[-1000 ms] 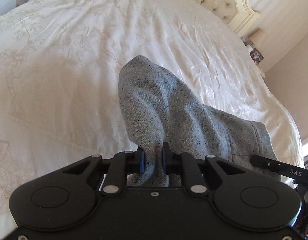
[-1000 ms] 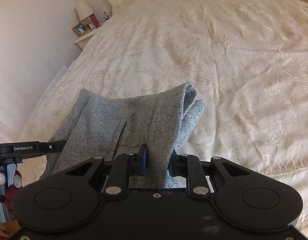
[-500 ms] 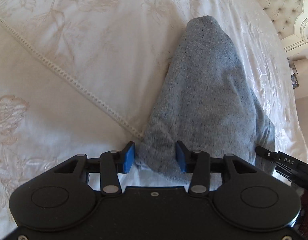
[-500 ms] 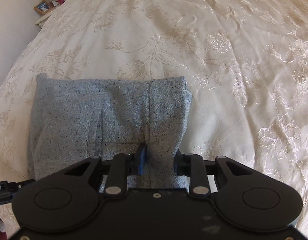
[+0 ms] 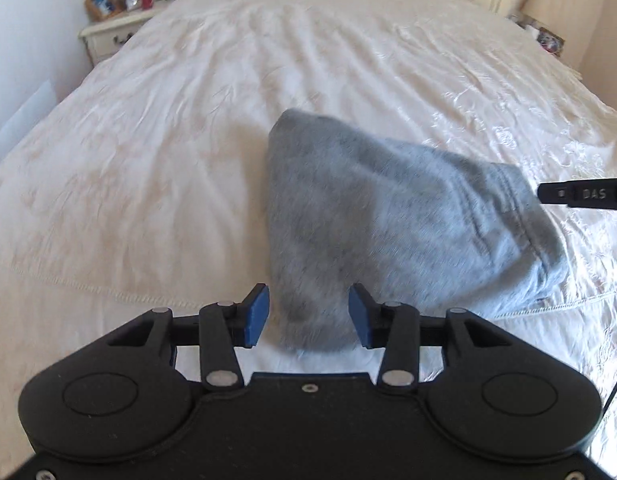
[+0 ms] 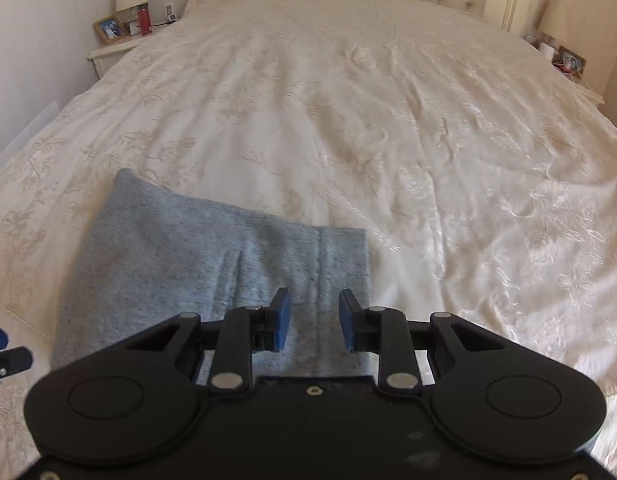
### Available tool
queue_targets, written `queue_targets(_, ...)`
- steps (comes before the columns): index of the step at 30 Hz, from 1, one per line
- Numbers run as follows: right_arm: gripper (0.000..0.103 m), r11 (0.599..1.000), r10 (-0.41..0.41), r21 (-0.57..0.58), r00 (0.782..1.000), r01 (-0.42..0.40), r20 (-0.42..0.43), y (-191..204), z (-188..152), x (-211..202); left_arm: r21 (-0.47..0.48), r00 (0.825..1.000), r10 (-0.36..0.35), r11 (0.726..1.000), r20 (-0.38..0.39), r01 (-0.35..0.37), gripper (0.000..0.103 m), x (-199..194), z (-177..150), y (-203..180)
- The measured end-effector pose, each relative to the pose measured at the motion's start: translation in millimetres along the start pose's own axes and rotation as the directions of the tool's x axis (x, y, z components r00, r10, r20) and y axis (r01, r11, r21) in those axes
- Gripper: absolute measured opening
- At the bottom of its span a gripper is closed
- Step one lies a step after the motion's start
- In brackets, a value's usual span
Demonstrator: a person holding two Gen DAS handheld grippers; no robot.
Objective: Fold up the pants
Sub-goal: 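Lay the folded trousers square on the duvet and open both tools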
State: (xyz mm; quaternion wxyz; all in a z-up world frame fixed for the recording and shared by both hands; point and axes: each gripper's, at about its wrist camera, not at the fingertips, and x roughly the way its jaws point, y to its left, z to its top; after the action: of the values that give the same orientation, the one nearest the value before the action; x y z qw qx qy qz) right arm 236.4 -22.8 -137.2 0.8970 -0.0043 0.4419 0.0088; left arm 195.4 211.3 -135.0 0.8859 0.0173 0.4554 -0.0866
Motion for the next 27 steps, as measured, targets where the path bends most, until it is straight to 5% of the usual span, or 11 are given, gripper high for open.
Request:
queue_targets(3,0.027,1.0,0.021,0.01,1.0,-0.021,-0.012,14.4,3.5,16.9,0.051,1.0,-0.015,0.999,-0.004,0.015,0.054,31.4,17.9,-17.2)
queue_targets(6,0.026,0.999,0.005,0.035,0.993,-0.001,-0.117,20.5,-5.3,55.2,0.079,0.997,0.035,0.996,-0.065,-0.03,0.056,69.6,21.5,-27.0)
queue_targets(8,0.025,1.0,-0.013,0.022,0.979,0.018,-0.202,22.8,-17.8,82.0,0.085,0.991,0.061,0.995,-0.123,-0.051,0.064,92.3,16.6,-27.1)
queue_targets(10,0.025,0.999,-0.035,-0.033,0.982,0.03,-0.183,29.5,-22.7,88.7,0.097,0.99,0.078,0.993,-0.119,-0.067,0.069,95.1,13.9,-24.6)
queue_targets(17,0.029,0.999,-0.03,0.009,0.985,0.032,-0.169,28.5,-27.6,50.7,0.021,0.993,0.026,0.999,-0.112,-0.024,0.066,59.7,9.7,-13.0)
queue_targets(27,0.029,0.994,0.065,0.096,0.979,-0.047,-0.194,14.4,-72.0,-32.2,-0.047,0.992,0.04,0.998,-0.122,-0.046,0.064,-14.4,-49.6,-33.5)
